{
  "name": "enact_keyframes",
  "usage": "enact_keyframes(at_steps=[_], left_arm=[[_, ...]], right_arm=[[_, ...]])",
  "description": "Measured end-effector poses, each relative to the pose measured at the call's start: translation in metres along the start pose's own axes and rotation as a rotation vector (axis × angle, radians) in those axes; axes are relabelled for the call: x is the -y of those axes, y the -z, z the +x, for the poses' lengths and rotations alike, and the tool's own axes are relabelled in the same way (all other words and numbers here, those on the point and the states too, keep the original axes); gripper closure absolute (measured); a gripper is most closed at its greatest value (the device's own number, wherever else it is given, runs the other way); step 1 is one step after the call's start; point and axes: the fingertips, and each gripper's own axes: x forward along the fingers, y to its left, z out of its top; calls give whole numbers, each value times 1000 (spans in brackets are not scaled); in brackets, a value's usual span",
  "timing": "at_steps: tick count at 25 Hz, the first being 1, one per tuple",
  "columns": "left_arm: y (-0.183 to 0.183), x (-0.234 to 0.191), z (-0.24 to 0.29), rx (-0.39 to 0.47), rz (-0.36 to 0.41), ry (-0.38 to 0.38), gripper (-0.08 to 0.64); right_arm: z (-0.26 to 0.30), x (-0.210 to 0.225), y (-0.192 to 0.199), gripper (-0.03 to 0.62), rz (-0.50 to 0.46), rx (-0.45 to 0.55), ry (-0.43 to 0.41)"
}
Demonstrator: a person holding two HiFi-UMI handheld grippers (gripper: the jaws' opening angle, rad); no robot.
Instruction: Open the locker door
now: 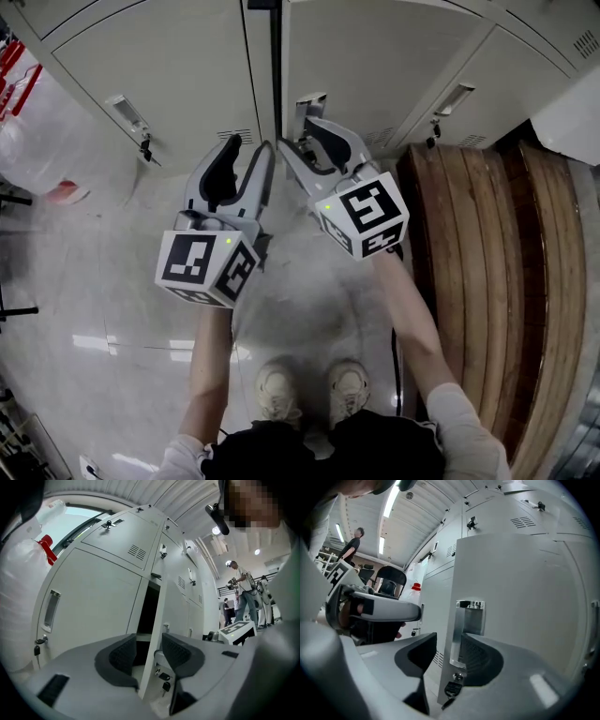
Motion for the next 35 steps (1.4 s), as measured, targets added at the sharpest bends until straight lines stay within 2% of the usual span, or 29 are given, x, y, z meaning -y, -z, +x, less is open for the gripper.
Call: enact_keyframes(at_steps=[8,15,16,18,23,27,32,35], left_arm=[[4,51,16,-37,39,172,400],[11,84,18,-100,58,281,403],[12,88,18,-101,63,292,422],[14,92,17,-93,77,297,457],[14,94,16,-102,75,302,460],[14,98,14,-109,74,307,460],[17,110,11,-125,102,320,465],[19,116,9,-128,110,327,465]], right_arm=[[-48,-16,2,448,-49,-15,-68],[-74,-18,5,448,-30,-19,-57],[-77,-18,6,448,-28,-23,-50],[-84,-19,7,448,-31,-27,-35],[-108,-28,29,448,-6,-51,-13],[-117,-39,45,448,42,-78,-30],[-128,-61,49,449,59,-89,-72],[-137,-64,48,453,84,-80,-65]])
